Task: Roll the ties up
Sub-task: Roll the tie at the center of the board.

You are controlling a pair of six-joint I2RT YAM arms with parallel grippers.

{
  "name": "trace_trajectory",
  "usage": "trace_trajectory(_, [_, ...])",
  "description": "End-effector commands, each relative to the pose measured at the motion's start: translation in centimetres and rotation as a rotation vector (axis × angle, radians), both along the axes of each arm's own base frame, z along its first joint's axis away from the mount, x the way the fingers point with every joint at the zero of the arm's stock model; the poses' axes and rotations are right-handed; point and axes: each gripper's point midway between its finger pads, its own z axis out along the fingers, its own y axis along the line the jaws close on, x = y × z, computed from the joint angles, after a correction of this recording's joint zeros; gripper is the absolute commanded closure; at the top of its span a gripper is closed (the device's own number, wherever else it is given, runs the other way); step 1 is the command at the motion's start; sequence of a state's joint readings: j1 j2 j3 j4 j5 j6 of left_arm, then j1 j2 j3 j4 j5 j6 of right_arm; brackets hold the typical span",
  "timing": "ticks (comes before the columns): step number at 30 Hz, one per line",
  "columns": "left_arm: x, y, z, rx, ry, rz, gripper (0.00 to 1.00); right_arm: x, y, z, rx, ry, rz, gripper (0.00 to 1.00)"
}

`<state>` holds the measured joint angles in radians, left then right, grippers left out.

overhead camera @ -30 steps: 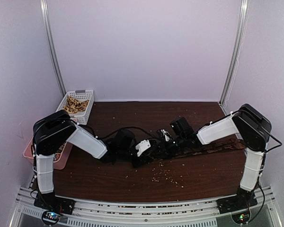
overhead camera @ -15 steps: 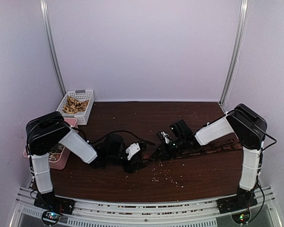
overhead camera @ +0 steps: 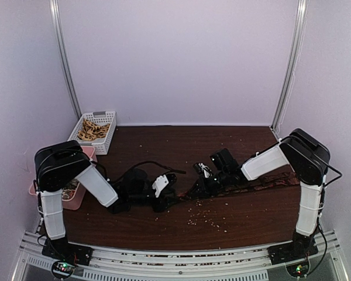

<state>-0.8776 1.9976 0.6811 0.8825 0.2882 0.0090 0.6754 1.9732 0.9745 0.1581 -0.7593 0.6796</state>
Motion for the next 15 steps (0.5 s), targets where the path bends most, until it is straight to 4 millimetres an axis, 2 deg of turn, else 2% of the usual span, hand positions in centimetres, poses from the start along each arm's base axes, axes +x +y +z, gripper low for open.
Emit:
trace_trajectory(1, [0.6,-1.6,2.0,-0.074,-0.035,-0.037,0.56,-0.7,-2.1,-3.1,-0.108,0.041,-0.04,1.0])
trace_trajectory(6, [0.3,-2.6,2.7,-0.088,-0.032,-0.081,0.66,-0.7,-2.1,-3.1,-0.106,0.046,-0.045,1.0])
trace_trajectory(10, [0.2,-4.5,3.2,-0.103,-0.03,-0.122,0.66,-0.6,-2.0,-3.2,-0.099,0.049,-0.048,1.0])
trace_trajectory(15, [0.6,-6.0,1.4,-0.074,0.003,-0.127,0.65,-0.7,-1.9,-3.1,-0.092,0.053,-0.049,1.0])
